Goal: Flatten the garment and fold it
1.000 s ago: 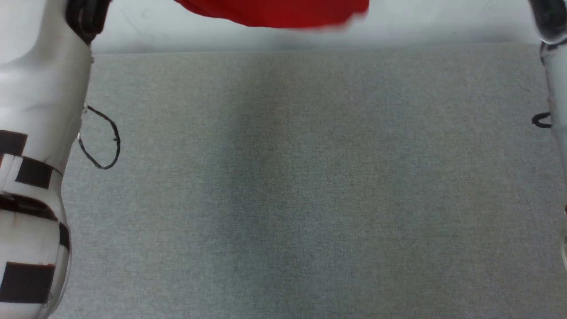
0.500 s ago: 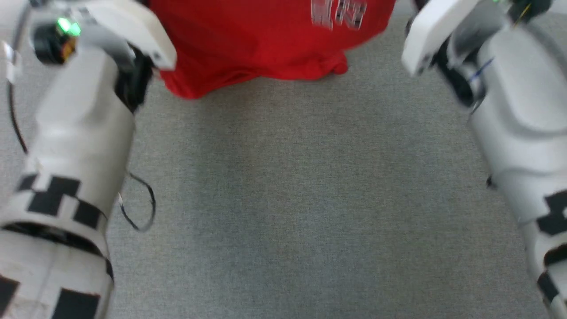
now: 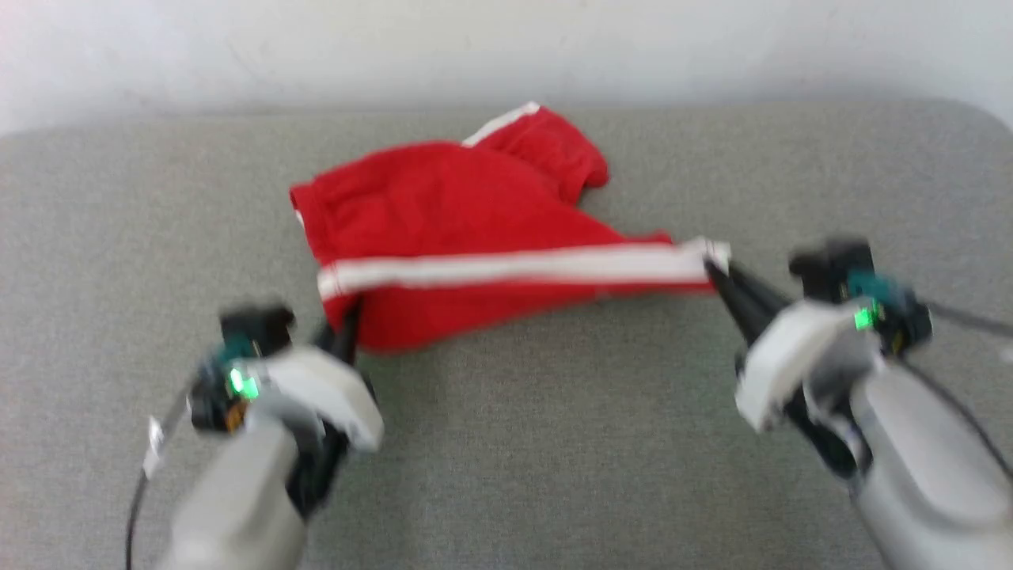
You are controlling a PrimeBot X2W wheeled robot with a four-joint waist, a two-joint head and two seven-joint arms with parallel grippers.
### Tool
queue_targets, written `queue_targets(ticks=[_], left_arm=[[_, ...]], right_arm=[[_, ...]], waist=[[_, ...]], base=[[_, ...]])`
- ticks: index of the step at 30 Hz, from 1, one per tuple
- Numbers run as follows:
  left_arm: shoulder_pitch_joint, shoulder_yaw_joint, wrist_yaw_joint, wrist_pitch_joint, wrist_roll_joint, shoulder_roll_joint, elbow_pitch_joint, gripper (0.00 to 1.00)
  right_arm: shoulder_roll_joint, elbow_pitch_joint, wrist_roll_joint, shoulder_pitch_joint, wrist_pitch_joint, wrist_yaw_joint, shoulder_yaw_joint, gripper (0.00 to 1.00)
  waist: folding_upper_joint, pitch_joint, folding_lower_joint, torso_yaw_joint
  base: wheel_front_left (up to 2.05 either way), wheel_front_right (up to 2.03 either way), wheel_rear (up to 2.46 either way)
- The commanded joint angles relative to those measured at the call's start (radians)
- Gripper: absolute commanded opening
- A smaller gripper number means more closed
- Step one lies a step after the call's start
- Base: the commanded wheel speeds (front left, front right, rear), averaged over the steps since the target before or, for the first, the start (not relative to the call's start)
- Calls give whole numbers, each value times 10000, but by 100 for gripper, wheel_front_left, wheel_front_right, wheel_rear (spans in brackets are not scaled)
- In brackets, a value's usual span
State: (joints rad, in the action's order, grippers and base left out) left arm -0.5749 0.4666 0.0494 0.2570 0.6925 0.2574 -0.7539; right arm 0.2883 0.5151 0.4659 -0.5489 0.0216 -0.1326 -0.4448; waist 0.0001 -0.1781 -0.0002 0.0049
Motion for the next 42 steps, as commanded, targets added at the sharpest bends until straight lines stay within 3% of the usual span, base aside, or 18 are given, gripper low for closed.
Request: queue_targets(ticks=[1, 7, 14, 19, 22, 27, 34, 42], left_arm=[[651, 124, -151, 34, -113, 72, 423, 0], [3265, 481, -1170, -743, -182, 618, 3132, 0], [5737, 454, -2778, -2264, -71, 1706, 7219, 0], [7020, 232, -3784, -3064, 105, 2290, 9740, 0], [7269, 87, -3910, -3196, 474, 2206, 10697, 0], [6612, -181, -3634, -3180, 735, 2127, 10513, 0], [4678, -241, -2584, -3109, 1198, 1570, 8852, 0], [2639, 30, -1607, -2805, 1179, 821, 6939, 0]], right_arm=[[109, -578, -56, 737, -245, 19, 264, 0], [105, -4157, -818, 3974, -2087, 19, 1988, 0], [-973, -8215, -1837, 7436, -4547, 19, 3974, 0], [-1621, -10182, -2241, 8754, -5742, 19, 4649, 0], [-1642, -10672, -2325, 8610, -5975, 19, 4932, 0], [-1518, -9918, -2229, 6717, -6100, 19, 4635, 0], [-946, -6780, -1861, 2847, -6593, 19, 3534, 0], [-598, -3058, -1629, -635, -6296, 19, 2778, 0]], waist=[[-1, 684, 2, -86], [-1, 1150, 2, -134], [-1, 1306, 2, 129], [-1, 1102, 2, 275], [-1, 902, 2, 389], [-1, 467, 2, 490], [-1, -359, 2, 1169], [-1, -1341, 2, 2158]], base=[[0, 0, 0], [0, 0, 0], [0, 0, 0], [0, 0, 0], [0, 0, 0], [0, 0, 0], [0, 0, 0], [0, 0, 0]])
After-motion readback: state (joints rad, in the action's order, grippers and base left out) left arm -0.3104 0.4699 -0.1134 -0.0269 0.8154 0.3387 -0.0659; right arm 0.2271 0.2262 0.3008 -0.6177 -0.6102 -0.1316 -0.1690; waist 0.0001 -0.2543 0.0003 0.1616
